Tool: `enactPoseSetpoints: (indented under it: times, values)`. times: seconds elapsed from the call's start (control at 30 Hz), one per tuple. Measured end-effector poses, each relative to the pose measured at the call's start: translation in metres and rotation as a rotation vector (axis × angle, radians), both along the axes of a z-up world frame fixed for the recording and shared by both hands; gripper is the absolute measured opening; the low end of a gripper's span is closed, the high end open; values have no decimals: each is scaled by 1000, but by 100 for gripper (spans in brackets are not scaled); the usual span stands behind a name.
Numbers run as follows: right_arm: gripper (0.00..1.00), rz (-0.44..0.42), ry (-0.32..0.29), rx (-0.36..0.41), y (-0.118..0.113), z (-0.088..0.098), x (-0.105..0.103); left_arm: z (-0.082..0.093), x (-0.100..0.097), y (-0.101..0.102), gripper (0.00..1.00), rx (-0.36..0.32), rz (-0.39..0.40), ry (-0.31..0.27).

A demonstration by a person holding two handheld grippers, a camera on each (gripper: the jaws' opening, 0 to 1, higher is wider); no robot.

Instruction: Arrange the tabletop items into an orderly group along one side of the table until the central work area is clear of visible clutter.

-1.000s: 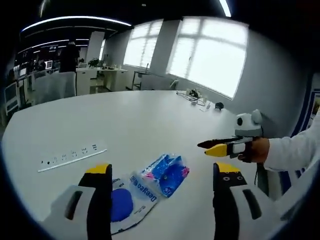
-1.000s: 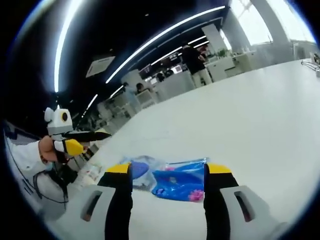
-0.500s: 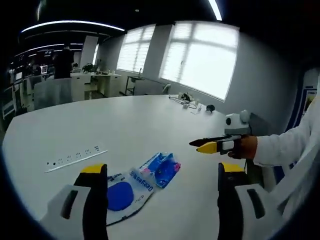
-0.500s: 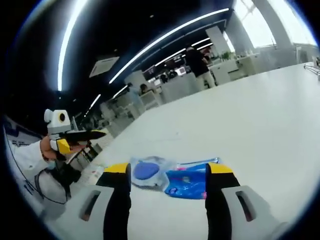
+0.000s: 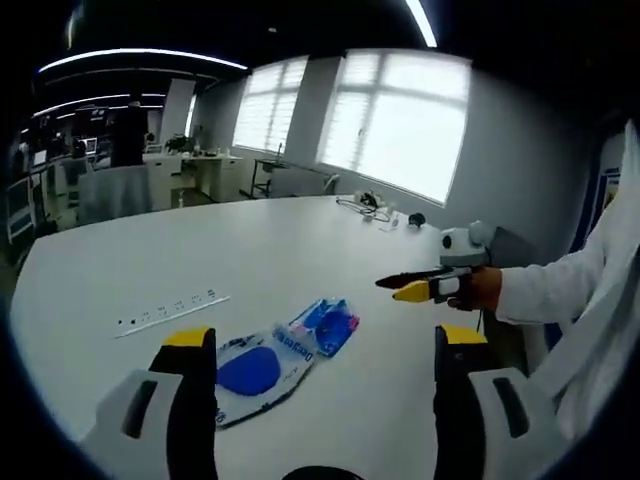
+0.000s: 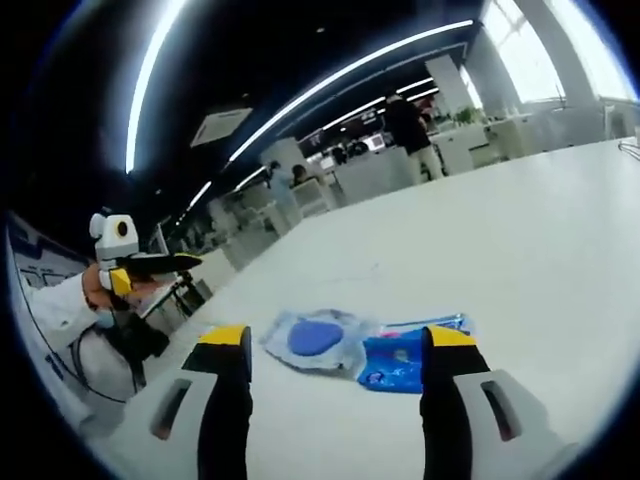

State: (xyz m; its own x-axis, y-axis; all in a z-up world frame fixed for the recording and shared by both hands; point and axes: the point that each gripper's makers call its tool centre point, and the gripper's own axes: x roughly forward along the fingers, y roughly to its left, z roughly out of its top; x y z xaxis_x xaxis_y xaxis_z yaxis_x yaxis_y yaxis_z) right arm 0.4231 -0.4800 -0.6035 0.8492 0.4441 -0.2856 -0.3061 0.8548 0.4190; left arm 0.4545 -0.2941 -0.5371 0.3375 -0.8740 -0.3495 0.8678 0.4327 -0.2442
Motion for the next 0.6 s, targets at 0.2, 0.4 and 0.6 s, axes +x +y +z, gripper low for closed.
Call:
enactPoseSetpoints:
  times: [0.2, 0.4, 0.6]
  values:
    - [69, 9, -13, -2, 12, 8, -5, 7, -8, 22, 94, 1, -2, -12]
    - [69, 4, -18, -2, 20, 11, -11, 15, -16, 47, 94, -1, 6, -28]
    - [69, 7, -24, -9, 34, 15, -19, 22, -25, 74, 95, 2, 23, -44]
